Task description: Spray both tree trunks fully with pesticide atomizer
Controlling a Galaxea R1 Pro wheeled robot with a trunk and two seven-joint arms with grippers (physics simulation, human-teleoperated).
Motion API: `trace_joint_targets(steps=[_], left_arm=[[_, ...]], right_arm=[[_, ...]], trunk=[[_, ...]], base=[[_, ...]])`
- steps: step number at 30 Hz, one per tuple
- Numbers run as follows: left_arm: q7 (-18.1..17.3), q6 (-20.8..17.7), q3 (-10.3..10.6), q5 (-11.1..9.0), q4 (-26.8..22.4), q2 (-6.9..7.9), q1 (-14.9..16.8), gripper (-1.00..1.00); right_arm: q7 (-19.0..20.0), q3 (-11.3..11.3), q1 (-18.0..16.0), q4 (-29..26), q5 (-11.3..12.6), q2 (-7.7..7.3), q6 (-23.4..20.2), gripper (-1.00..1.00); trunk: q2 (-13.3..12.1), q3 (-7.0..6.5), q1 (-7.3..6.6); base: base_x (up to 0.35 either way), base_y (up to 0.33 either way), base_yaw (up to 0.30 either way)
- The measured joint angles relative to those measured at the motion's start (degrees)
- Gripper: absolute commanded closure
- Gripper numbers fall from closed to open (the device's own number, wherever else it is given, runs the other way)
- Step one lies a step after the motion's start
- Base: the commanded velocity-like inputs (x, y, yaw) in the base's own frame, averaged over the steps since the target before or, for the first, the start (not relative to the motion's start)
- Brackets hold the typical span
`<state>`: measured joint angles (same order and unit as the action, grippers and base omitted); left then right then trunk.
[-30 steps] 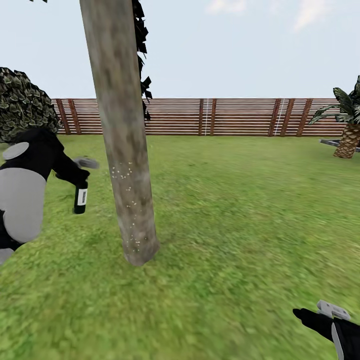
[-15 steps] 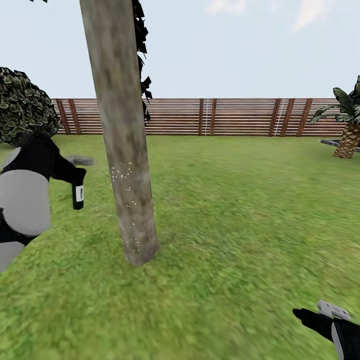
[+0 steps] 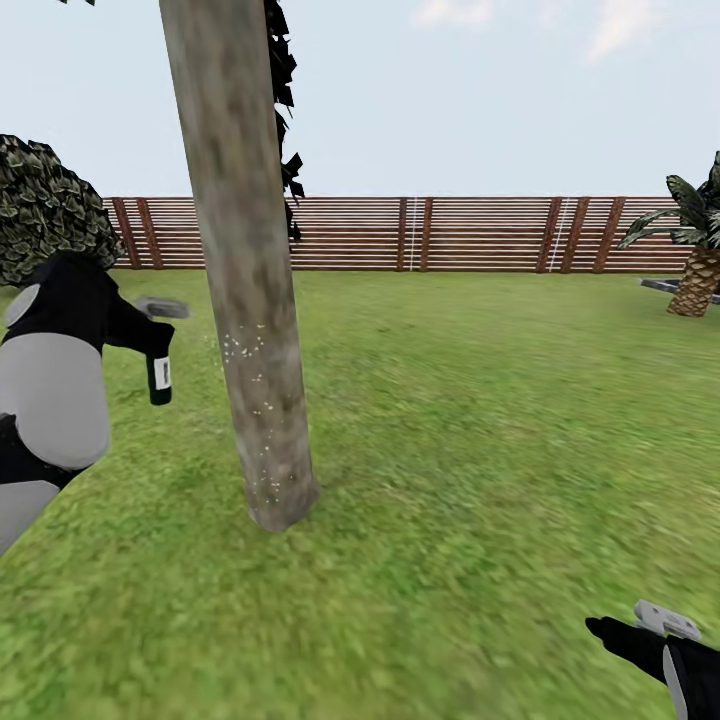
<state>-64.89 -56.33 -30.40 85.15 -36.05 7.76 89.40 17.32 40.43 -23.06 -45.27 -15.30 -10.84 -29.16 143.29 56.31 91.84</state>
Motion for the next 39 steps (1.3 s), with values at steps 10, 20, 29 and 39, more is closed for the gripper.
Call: trace_joint_targets(steps=[10,20,29,39], left_arm=[[0.3,0.3,-0.3,0.1,5.8,0.01,-0.5,1.00],[1.0,0.7,-0.3,0.1,6.1,0.11,-8.6,1.00],[3.3,1.1,-0.3,-0.1,6.1,0.11,-13.6,1.00],[3.5,2.6,-0.3,-0.1,6.1,0.03,-19.5,1.00]], right_arm=[[0.0,0.0,0.0,0.0,0.0,0.00,0.0,-1.00],[0.0,0.0,0.0,0.0,0.0,0.00,0.0,-1.00],[0.0,0.0,0.0,0.0,0.0,0.00,0.0,-1.00],[0.0,0.0,0.0,0.0,0.0,0.00,0.0,-1.00]], trunk=[[0.0,0.00,0.00],[0.0,0.01,0.01],[0.0,0.00,0.00],[0.0,0.01,0.01]], base=[[0.000,0.000,0.000],[0.000,0.000,0.000],[0.000,0.000,0.000],[0.000,0.000,0.000]])
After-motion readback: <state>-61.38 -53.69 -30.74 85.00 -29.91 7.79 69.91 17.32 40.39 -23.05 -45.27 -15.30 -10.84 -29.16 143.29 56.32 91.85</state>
